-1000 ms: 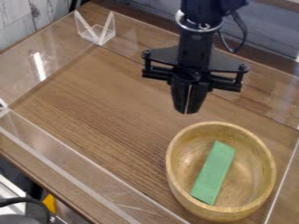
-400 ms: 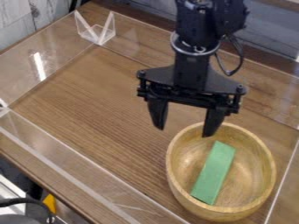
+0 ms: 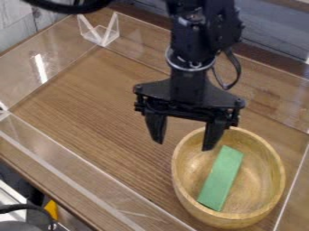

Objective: Remove the green block from inside the brown bowl and put it on the table

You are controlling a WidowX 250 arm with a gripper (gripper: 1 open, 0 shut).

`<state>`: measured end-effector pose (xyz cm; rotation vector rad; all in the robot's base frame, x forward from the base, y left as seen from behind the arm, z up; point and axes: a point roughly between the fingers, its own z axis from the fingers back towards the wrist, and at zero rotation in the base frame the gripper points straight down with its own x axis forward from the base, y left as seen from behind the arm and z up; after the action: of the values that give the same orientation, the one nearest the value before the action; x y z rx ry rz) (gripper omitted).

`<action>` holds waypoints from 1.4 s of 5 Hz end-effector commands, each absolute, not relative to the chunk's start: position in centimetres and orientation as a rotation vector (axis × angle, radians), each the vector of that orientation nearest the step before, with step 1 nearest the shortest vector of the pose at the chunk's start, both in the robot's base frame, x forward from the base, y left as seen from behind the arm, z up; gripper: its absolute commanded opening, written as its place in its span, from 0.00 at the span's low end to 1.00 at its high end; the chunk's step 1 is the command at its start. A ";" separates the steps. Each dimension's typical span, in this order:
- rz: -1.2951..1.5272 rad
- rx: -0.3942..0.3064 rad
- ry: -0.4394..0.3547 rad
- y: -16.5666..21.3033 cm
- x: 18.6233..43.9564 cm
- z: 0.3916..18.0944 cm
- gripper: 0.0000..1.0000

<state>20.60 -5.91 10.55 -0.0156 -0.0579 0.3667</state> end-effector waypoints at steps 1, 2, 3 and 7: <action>0.330 -0.035 -0.097 -6.6 20.4 10.5 1.00; 0.322 -0.040 -0.098 -7.6 20.5 10.4 1.00; 0.316 -0.041 -0.097 -8.6 20.7 10.3 1.00; 0.247 -0.040 -0.101 -11.4 22.6 7.0 1.00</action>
<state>21.53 -11.02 5.93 -0.0142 -0.0559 0.2464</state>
